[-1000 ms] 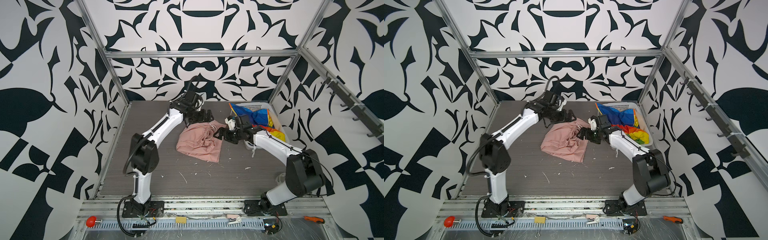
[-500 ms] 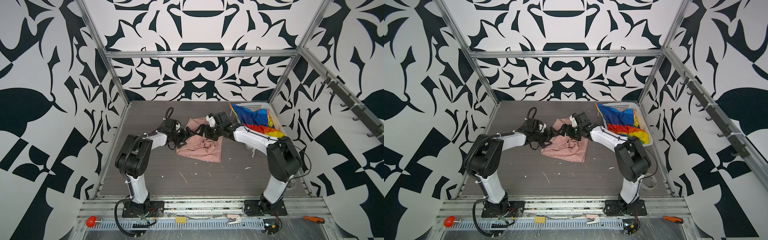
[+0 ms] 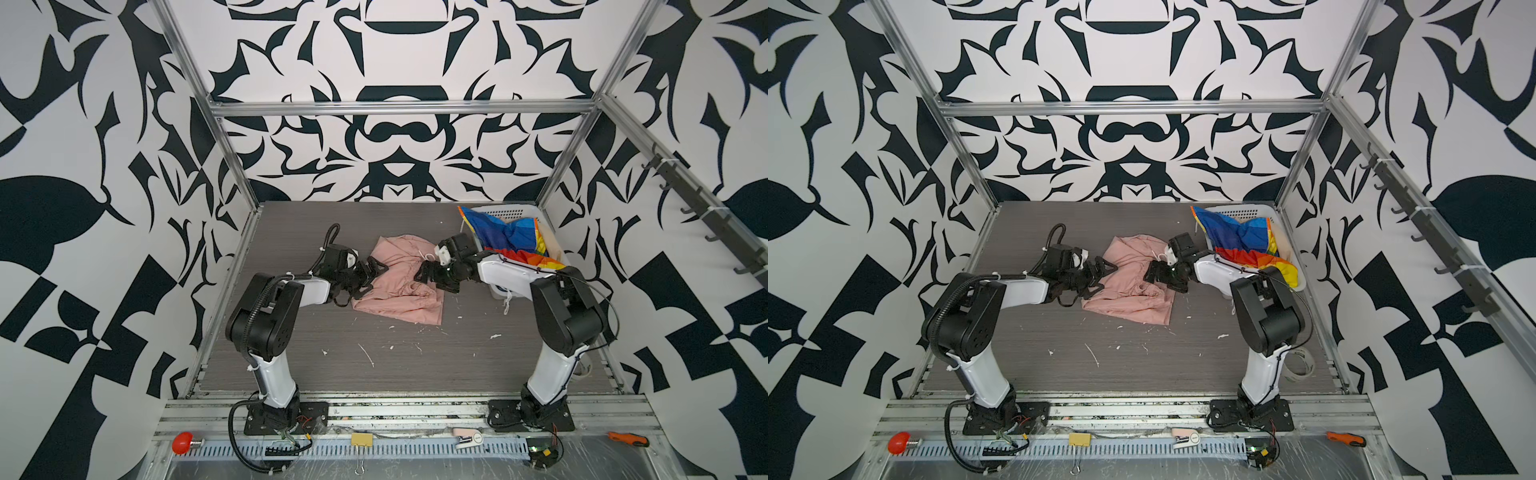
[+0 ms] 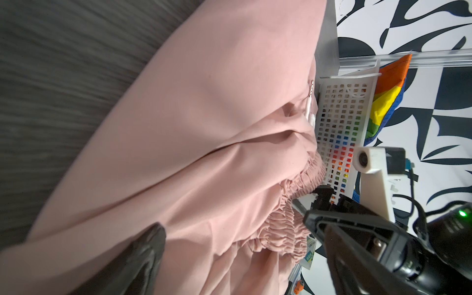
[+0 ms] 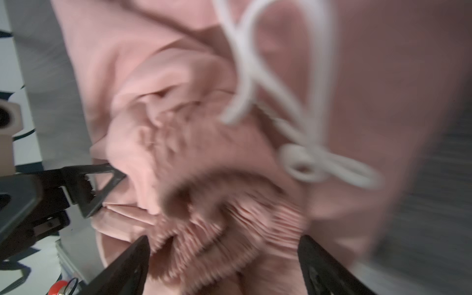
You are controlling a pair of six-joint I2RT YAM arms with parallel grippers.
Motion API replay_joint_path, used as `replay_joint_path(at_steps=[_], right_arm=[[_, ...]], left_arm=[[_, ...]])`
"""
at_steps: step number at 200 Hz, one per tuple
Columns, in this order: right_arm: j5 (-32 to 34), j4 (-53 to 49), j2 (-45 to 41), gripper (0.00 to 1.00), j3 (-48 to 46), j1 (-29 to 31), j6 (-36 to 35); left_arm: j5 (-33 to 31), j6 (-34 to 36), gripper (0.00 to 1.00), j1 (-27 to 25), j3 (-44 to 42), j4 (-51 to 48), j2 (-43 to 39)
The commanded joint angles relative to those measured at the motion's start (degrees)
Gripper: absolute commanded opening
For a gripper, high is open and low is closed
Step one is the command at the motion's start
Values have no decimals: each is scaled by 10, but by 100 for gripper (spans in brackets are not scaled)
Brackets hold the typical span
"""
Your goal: Fold and stack the shorts
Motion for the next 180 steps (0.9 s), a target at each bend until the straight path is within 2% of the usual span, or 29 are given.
replay_joint_path(at_steps=[1, 26, 59, 103, 129, 180], right_arm=[[15, -31, -79, 92, 10, 12, -41], [-21, 27, -118, 92, 7, 22, 11], [-49, 127, -81, 92, 14, 72, 53], [-78, 270, -8, 92, -6, 110, 91], [-85, 286, 39, 92, -2, 114, 74], [-70, 214, 66, 92, -44, 66, 33]], left_arm=[[4, -11, 99, -3, 46, -54, -28], [3, -6, 99, -3, 143, -113, -29], [74, -48, 99, -3, 273, -106, 90], [84, -52, 99, -2, 353, -97, 203], [67, -44, 99, -2, 364, -86, 240], [29, -19, 99, 45, 366, -100, 285]])
